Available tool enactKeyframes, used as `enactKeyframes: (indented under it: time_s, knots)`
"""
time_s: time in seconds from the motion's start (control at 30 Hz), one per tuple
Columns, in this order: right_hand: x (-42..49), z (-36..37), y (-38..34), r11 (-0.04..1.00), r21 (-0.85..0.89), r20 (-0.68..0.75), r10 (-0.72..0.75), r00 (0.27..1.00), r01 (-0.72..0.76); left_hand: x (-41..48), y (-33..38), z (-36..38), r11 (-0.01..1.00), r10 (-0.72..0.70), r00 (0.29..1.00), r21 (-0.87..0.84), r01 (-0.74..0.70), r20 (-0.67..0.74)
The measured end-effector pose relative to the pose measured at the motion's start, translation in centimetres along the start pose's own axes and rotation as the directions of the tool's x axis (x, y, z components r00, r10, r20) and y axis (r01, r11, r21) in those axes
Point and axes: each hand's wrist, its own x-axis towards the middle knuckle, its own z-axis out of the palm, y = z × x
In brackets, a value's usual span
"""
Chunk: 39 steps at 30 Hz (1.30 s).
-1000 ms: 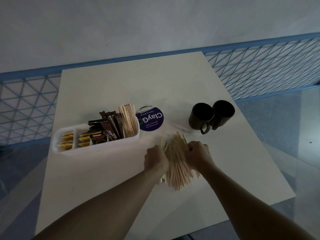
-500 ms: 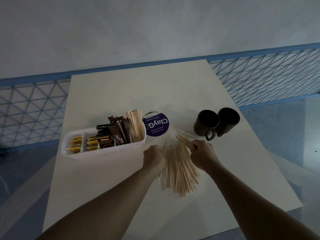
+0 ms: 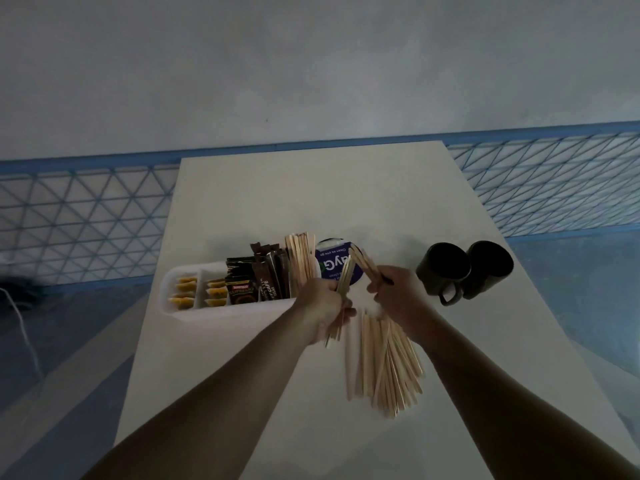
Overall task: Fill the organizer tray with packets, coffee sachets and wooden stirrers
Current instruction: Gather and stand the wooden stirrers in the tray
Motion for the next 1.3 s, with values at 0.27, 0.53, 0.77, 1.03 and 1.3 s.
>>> enactKeyframes:
  time_s: [0.27,0.53,0.77,1.03,1.3]
  knots:
    - [1.6,2.1,-4.7,0.954,0.299,0.04,-0.037,0.999,0.023,0.4,3.4,-3.9,0.985,0.109,0.99,-0.12,-0.119,-0.093]
    - [3.0,5.3,-8.2,0.83,0.558,0.046,-0.068,0.997,0.031,1.0,4.7,-7.2,0.934,0.201,0.948,-0.242,-0.262,-0.247]
    - [4.2,7.6,-8.6,0.685,0.726,0.091,-0.002,0.996,-0.065,1.8,3.6,-7.5,0.925,0.26,0.891,-0.169,-0.34,-0.372]
    - [4.7,9.6,-5.7,0.665,0.74,0.188,-0.061,0.98,-0.1,2.6,1.4,-6.1,0.946,0.319,0.83,0.104,-0.306,-0.457]
    - [4.3,9.7,-5.1,0.924,0.377,0.043,-0.084,0.995,0.062,2.9,0.5,-5.3,0.914,0.389,0.785,0.307,-0.265,-0.481]
